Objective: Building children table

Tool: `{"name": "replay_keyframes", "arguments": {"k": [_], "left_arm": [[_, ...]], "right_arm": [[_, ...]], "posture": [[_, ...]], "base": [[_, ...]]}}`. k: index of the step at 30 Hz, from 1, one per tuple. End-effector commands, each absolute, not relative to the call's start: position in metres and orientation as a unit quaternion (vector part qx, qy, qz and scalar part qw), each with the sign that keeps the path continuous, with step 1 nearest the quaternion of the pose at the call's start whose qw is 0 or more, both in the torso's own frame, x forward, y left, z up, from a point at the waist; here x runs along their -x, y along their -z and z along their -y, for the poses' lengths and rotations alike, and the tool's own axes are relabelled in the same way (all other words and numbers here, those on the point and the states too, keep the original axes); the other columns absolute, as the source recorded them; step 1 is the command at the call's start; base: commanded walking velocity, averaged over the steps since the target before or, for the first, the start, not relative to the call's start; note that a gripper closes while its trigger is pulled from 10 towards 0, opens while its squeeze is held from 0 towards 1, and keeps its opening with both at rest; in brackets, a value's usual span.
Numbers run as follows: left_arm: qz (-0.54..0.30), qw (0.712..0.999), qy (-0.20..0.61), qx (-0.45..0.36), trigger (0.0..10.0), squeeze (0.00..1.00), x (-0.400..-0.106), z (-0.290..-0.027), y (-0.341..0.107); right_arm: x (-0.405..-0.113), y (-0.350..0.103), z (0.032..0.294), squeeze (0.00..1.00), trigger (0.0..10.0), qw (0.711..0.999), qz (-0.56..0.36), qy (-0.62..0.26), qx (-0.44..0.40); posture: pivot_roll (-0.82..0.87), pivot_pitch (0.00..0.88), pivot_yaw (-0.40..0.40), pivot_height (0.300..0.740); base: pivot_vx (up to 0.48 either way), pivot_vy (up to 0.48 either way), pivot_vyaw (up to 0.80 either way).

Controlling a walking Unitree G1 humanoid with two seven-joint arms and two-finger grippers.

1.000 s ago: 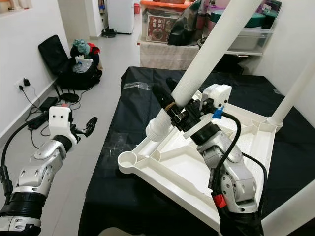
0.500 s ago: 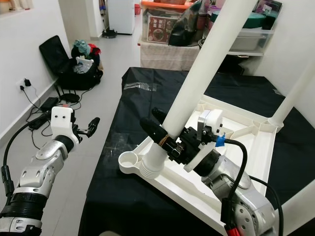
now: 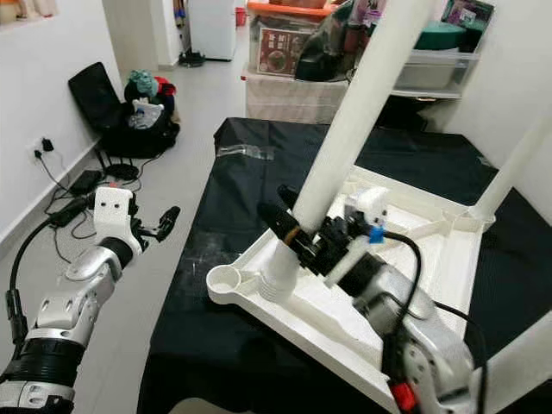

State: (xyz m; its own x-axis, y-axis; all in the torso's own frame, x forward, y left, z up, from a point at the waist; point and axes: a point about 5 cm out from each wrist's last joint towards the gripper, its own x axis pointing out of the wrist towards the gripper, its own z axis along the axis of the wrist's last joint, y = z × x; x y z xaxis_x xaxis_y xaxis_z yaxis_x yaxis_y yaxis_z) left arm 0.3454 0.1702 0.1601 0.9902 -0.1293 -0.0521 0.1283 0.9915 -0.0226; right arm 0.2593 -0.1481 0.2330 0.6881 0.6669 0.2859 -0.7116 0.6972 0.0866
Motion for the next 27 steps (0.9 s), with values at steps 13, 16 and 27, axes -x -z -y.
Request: {"name": "replay_keyframes", "arguments": {"k": [13, 16, 27], "left_arm": [[-0.027, 0.997, 0.070, 0.011, 10.0, 0.00, -0.341, -0.168, -0.155], [-0.028, 0.997, 0.070, 0.011, 10.0, 0.00, -0.341, -0.168, -0.155], [-0.027, 0.997, 0.070, 0.013, 10.0, 0.00, -0.340, -0.164, -0.158]], "right_arm": [[-0.290, -0.231, 0.154, 0.00, 10.0, 0.942, 0.098, -0.317, -0.057], [-0.299, -0.232, 0.159, 0.00, 10.0, 0.948, 0.099, -0.299, -0.047], [-0.310, -0.241, 0.148, 0.00, 10.0, 0.936, 0.113, -0.333, -0.017]], "posture": [[0.04, 0.000, -0.082, 0.740], [0.05, 0.000, -0.085, 0.740], [0.05, 0.000, -0.089, 0.740]], "base": [[0.000, -0.480, 0.00], [0.000, -0.472, 0.00], [0.000, -0.480, 0.00]]}}
